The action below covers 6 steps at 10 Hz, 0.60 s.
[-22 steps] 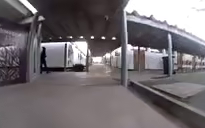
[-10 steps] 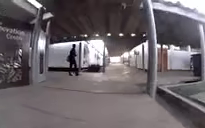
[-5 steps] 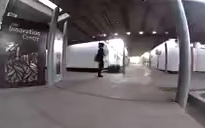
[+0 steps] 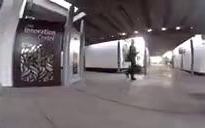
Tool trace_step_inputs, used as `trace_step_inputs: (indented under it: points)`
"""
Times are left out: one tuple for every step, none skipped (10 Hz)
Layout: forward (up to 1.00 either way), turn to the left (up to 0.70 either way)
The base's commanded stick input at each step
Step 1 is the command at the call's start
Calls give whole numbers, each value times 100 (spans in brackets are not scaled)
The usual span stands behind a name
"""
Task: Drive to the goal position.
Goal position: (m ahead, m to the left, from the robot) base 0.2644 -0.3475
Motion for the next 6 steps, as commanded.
trace_step_inputs:
  points:
    - [70,35]
    - [70,35]
    - [70,35]
    - [70,35]
    - [70,35]
    - [70,24]
